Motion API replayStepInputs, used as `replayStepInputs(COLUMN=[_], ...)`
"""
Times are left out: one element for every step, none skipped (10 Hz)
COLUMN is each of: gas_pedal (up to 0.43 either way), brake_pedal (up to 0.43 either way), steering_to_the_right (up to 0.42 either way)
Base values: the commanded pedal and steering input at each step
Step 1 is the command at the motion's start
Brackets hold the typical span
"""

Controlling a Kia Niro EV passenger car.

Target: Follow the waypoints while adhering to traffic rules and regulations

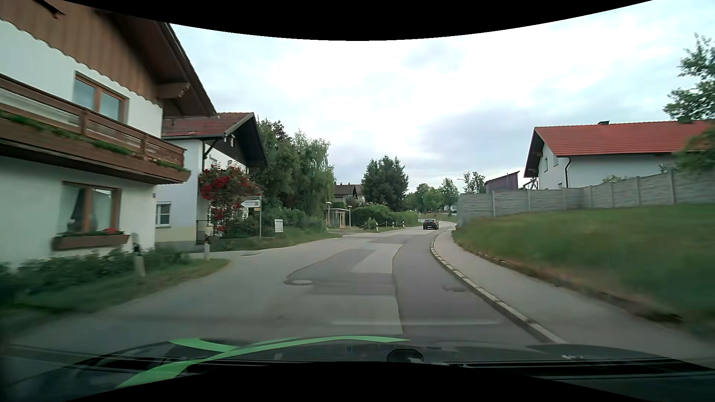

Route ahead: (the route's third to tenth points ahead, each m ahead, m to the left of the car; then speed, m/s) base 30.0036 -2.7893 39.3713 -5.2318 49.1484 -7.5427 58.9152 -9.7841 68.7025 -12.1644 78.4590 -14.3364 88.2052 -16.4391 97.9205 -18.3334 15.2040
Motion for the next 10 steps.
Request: replayStepInputs(gas_pedal=[0.157, 0.169, 0.169, 0.169, 0.169, 0.169, 0.177, 0.189, 0.209, 0.22], brake_pedal=[0.0, 0.0, 0.0, 0.0, 0.0, 0.0, 0.0, 0.0, 0.0, 0.0], steering_to_the_right=[0.025, 0.026, 0.03, 0.035, 0.04, 0.041, 0.041, 0.041, 0.041, 0.04])
